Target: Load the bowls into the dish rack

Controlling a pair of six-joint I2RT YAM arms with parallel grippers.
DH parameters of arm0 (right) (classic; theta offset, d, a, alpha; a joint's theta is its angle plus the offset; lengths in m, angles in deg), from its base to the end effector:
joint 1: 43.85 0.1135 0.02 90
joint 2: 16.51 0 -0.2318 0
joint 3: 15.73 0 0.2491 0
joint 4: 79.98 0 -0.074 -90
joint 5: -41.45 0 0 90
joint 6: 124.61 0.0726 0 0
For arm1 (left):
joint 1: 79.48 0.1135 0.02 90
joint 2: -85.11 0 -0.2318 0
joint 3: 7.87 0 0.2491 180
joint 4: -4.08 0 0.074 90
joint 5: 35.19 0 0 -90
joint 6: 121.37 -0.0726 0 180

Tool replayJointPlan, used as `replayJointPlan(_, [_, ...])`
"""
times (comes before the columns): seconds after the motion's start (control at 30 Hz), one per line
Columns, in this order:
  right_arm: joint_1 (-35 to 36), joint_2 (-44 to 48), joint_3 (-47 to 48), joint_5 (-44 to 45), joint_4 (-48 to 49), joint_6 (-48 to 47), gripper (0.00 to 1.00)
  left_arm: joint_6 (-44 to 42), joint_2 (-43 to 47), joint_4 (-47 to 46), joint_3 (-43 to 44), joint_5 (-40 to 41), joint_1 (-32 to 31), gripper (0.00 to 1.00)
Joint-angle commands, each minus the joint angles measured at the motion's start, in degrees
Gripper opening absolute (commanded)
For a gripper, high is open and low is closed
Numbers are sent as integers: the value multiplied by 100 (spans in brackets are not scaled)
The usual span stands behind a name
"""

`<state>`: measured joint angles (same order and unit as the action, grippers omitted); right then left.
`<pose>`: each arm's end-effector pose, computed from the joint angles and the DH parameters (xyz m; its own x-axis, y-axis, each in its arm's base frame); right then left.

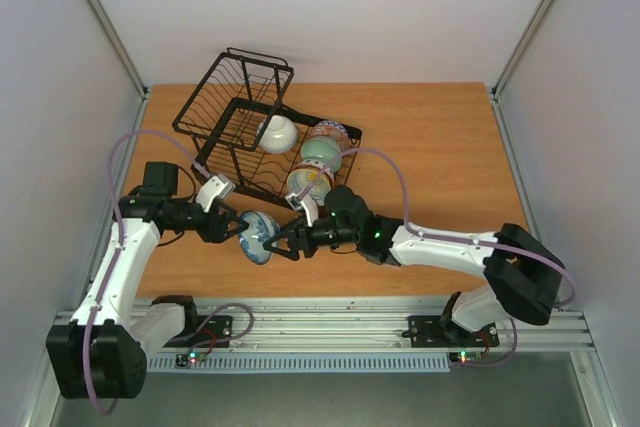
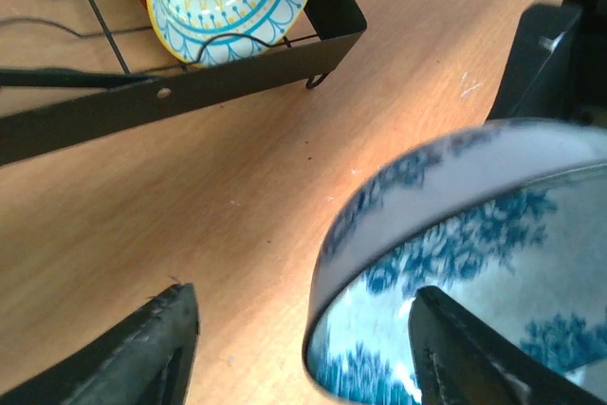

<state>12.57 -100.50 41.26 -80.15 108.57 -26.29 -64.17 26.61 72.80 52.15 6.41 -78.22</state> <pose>0.1600 0.3097 0.1879 -0.3157 -0.2526 -0.9146 -0.9488 0.0945 0.3013 0.1964 -0.0500 0.2051 -0.6257 0.3460 -0.6992 0.7305 0.5743 -0.3695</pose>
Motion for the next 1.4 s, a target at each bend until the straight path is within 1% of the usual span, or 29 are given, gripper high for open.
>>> replayJointPlan(0.0, [35,660,795,1210,-2065,-1548,1,318,261,-462,10,169,-3,66])
replayJointPlan(0.07, [35,741,1119,1786,-2864,-2047,1,428,366,-618,-40,290,2,70])
replayJointPlan(0.2, [36,499,1884,2655,-3875,-2697,1,532,449,-705,-55,425,0,72])
replayJointPlan(0.3, [35,185,2359,3108,-4209,-2983,2,578,467,-739,-56,509,2,72])
replayJointPlan(0.4, [33,-167,2709,3610,-4333,-3243,1,597,505,-760,-64,544,-2,72])
replayJointPlan(0.63, [27,-1045,3470,4155,-4448,-4011,1,641,546,-794,-66,602,-3,73])
replayJointPlan(0.9, [18,-1723,3937,4490,-4365,-4881,1,643,569,-802,-82,627,-1,73])
replayJointPlan(1.1, [-191,-2039,3998,4654,-3876,-5479,1,636,568,-798,-87,627,-3,73])
replayJointPlan(1.37, [-300,-2595,4015,5106,-2897,-6767,1,634,533,-803,-83,625,-1,74])
